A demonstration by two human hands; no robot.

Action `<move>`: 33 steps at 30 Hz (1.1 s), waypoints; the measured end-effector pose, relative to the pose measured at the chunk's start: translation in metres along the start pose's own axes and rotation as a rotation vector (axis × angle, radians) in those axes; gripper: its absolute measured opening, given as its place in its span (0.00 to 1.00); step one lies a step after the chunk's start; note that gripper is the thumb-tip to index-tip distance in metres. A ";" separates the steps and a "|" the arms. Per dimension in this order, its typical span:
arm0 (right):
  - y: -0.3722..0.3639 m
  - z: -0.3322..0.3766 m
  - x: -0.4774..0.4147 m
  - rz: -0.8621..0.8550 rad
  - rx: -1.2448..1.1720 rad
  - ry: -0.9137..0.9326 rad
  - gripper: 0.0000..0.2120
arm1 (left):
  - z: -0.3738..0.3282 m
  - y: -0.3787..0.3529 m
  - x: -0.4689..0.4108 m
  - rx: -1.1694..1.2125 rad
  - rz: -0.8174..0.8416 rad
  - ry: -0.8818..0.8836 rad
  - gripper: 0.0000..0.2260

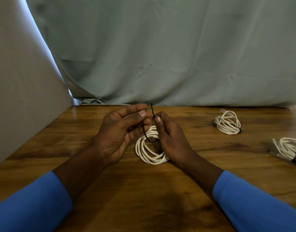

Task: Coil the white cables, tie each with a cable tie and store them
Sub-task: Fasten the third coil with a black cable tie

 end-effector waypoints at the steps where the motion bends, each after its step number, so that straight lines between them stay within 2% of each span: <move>1: 0.000 0.000 0.000 0.003 0.000 0.000 0.14 | -0.001 0.001 0.000 0.005 -0.002 -0.001 0.19; 8: 0.002 0.010 0.005 0.022 0.050 0.032 0.12 | -0.010 0.003 0.000 -0.169 -0.013 -0.068 0.20; 14: 0.002 0.015 0.007 0.034 0.073 0.059 0.11 | -0.011 0.003 -0.001 -0.054 -0.018 -0.043 0.15; 33: 0.002 0.017 0.007 0.021 0.068 0.130 0.10 | -0.011 0.004 -0.002 0.008 0.002 -0.025 0.14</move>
Point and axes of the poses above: each hand's wrist, its own x-axis away from the middle knuckle, its own y-axis out of the back of the hand, z = x × y, the point moved 5 cm from there along -x, towards the middle knuckle, and after that the axes turned 9 degrees about -y, right-handed, at the moved point
